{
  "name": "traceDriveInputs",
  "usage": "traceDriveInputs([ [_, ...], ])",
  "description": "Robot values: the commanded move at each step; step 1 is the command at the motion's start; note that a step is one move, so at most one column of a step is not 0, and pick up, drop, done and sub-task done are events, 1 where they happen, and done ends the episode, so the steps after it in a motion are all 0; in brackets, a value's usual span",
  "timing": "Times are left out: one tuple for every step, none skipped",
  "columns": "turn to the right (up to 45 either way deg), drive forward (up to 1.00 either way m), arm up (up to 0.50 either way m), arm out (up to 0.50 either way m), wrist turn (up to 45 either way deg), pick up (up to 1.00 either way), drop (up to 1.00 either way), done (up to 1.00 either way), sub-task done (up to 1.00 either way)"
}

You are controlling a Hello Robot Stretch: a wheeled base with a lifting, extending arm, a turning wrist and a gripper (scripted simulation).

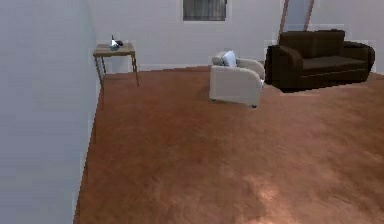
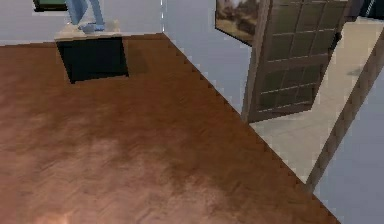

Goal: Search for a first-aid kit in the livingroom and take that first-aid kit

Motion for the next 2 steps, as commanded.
traceDriveInputs([
  [0.0, 1.00, 0.00, 0.00, 0.0, 0.00, 0.00, 0.00, 0.00],
  [0.0, 1.00, 0.00, 0.00, 0.0, 0.00, 0.00, 0.00, 0.00],
])
